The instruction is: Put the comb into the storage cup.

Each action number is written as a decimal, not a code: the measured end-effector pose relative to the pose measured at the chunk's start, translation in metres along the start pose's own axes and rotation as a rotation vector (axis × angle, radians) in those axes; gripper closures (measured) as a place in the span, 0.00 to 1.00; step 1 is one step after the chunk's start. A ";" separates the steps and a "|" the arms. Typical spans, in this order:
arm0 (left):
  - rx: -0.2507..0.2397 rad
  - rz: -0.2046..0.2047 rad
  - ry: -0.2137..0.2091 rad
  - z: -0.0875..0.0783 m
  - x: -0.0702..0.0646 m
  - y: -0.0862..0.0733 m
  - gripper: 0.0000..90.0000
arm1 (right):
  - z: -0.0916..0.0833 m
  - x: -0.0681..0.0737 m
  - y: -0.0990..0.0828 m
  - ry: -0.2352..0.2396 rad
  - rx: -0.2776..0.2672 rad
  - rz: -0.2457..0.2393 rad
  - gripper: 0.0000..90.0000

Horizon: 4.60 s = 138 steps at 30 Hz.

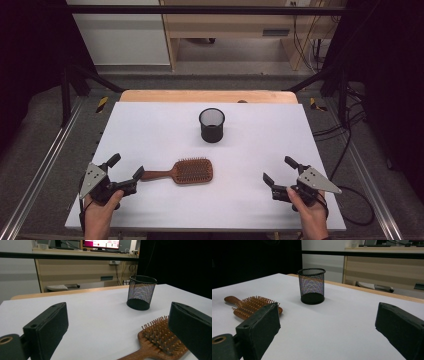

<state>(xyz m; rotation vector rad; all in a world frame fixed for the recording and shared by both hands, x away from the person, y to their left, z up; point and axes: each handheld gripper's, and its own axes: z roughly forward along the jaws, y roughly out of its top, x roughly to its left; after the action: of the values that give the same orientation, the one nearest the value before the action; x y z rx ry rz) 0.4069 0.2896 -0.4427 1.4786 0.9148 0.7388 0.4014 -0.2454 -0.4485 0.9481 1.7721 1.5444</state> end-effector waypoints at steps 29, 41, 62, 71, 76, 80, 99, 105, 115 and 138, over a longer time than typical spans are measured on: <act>0.331 0.089 -0.037 0.052 0.010 0.028 0.21 | -0.004 0.001 0.001 -0.031 0.010 0.007 0.06; 0.564 0.176 -0.120 0.087 0.001 0.020 0.92 | -0.005 0.004 0.002 -0.026 0.011 -0.002 0.06; 0.810 0.241 -0.178 0.108 -0.008 -0.005 1.00 | -0.005 0.008 0.003 -0.007 0.015 -0.014 0.06; 0.854 0.226 -0.204 0.094 -0.011 -0.008 1.00 | -0.004 0.008 0.002 -0.003 0.021 -0.014 0.06; 0.875 0.228 -0.222 0.088 -0.018 -0.008 1.00 | -0.003 0.008 0.002 0.001 0.025 -0.013 0.06; 0.882 0.220 -0.232 0.085 -0.024 -0.008 1.00 | -0.002 0.008 0.002 0.003 0.029 -0.016 0.06; 0.960 0.203 -0.275 0.079 -0.046 -0.006 1.00 | -0.002 0.008 0.003 0.033 0.031 -0.006 0.06; 0.913 0.192 -0.224 0.079 -0.050 0.005 0.98 | -0.003 0.010 0.004 0.032 0.028 -0.012 0.06; 0.829 0.243 -0.089 0.084 -0.067 0.019 0.18 | -0.003 0.009 0.003 0.030 0.031 -0.008 0.06; 1.048 0.236 -0.164 0.110 -0.084 0.005 0.41 | -0.002 0.009 0.002 0.034 0.043 -0.008 0.06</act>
<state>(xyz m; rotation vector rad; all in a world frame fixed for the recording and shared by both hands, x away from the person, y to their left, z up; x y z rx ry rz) 0.4612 0.1626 -0.4451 2.5531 1.0651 0.2592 0.3945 -0.2389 -0.4457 0.9394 1.8371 1.5321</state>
